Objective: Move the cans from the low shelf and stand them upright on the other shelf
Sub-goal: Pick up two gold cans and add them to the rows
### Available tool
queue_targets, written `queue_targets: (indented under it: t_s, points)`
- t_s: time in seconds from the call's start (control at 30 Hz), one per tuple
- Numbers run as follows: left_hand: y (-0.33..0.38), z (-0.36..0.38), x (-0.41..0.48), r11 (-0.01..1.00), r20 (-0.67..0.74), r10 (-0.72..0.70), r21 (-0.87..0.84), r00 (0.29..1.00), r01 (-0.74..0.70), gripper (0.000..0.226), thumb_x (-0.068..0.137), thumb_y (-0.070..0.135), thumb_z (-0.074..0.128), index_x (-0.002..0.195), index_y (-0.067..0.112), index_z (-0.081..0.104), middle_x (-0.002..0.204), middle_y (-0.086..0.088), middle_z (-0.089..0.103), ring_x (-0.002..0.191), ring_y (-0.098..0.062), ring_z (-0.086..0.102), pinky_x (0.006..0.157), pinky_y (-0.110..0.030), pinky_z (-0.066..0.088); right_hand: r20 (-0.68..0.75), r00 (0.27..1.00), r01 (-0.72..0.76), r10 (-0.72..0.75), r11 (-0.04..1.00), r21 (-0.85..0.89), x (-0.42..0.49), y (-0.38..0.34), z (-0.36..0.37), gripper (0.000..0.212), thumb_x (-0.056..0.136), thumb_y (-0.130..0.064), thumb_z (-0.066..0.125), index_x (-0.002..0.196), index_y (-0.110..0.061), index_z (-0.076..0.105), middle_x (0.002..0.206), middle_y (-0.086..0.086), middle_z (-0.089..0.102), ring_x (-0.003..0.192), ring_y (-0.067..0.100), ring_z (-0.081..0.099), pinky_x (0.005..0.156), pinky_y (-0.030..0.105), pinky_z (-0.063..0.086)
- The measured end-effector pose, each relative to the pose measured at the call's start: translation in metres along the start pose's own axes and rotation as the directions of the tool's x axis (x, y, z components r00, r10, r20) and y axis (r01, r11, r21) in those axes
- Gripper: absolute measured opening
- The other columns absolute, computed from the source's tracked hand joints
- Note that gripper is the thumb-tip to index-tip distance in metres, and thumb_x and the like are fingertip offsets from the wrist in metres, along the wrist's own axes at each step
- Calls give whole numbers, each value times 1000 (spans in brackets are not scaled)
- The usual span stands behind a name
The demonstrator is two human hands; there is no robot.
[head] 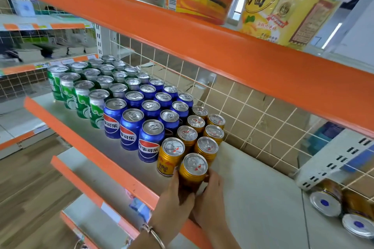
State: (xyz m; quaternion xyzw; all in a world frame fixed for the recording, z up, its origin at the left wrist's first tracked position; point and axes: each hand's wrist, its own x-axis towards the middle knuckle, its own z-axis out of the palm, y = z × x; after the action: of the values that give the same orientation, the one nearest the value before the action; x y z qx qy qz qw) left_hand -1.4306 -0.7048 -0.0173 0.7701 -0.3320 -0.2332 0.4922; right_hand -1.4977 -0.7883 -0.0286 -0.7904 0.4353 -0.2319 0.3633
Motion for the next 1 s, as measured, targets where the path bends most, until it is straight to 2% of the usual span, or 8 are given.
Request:
queue_targets:
  t_s: [0.13, 0.33, 0.4, 0.47, 0.57, 0.63, 0.73, 1.0]
  points:
    - [3, -4, 3, 1000, 46, -1, 28, 999, 0, 59, 90, 24, 54, 142, 24, 27, 108, 12, 52, 93, -5, 49, 75, -7, 31, -43, 999, -12, 14, 999, 48, 6, -6, 10, 82, 63, -32, 85, 124, -13, 34, 111, -5, 30, 113, 21, 44, 88, 25, 39]
    - [3, -6, 7, 1000, 81, -21, 25, 996, 19, 74, 89, 26, 56, 149, 20, 13, 128, 13, 46, 111, -3, 46, 84, -4, 28, 11, 997, -82, 82, 996, -27, 10, -11, 8, 83, 64, -44, 82, 125, -13, 33, 122, 4, 36, 111, 24, 53, 88, 31, 45]
    - [4, 1, 1, 1000, 24, -12, -25, 1000, 12, 76, 87, 23, 59, 148, 21, 13, 136, 13, 35, 120, -1, 36, 95, -8, 26, 71, 991, -121, 113, 985, 126, 10, -10, 6, 72, 64, -44, 78, 119, -23, 36, 117, -1, 37, 112, 24, 53, 90, 31, 46]
    - [6, 12, -11, 999, -76, 12, -46, 997, -16, 77, 80, 27, 63, 144, 20, 20, 134, 12, 27, 118, 0, 29, 99, -11, 24, 123, 983, -165, 138, 956, 243, 11, -5, 1, 67, 60, -39, 78, 110, -30, 35, 118, -3, 35, 110, 24, 52, 93, 36, 49]
    - [7, 31, -27, 986, -110, 105, -119, 988, -118, 64, 62, 39, 58, 123, 30, 38, 117, 15, 35, 105, -1, 41, 95, -16, 32, 128, 981, -177, 149, 953, 245, 11, 9, -18, 73, 70, -23, 81, 127, -29, 34, 129, 0, 33, 106, 19, 52, 89, 36, 53]
    - [13, 43, -28, 974, -2, 153, -168, 988, -151, 50, 65, 46, 55, 111, 39, 37, 113, 20, 36, 108, 2, 45, 94, -15, 34, 81, 986, -160, 144, 952, 259, 4, 21, -38, 66, 77, -22, 77, 129, -29, 36, 127, -3, 32, 101, 11, 53, 78, 23, 53]
    - [23, 63, -18, 976, 235, 122, -205, 964, -74, 45, 84, 32, 62, 121, 32, 38, 122, 11, 41, 114, -2, 45, 96, -17, 37, -22, 977, -190, 210, 923, 336, -12, 45, -68, 56, 82, -16, 72, 124, -33, 40, 129, -5, 36, 98, 4, 54, 71, 16, 50]
    - [70, 136, -26, 981, 495, 127, -189, 859, -36, 72, 81, 37, 67, 141, 21, 31, 144, -3, 36, 127, -14, 41, 99, -23, 34, -246, 888, -216, 388, 825, 523, -75, 96, -165, 65, 84, -31, 69, 139, -31, 35, 145, -5, 31, 124, 13, 46, 88, 22, 46]
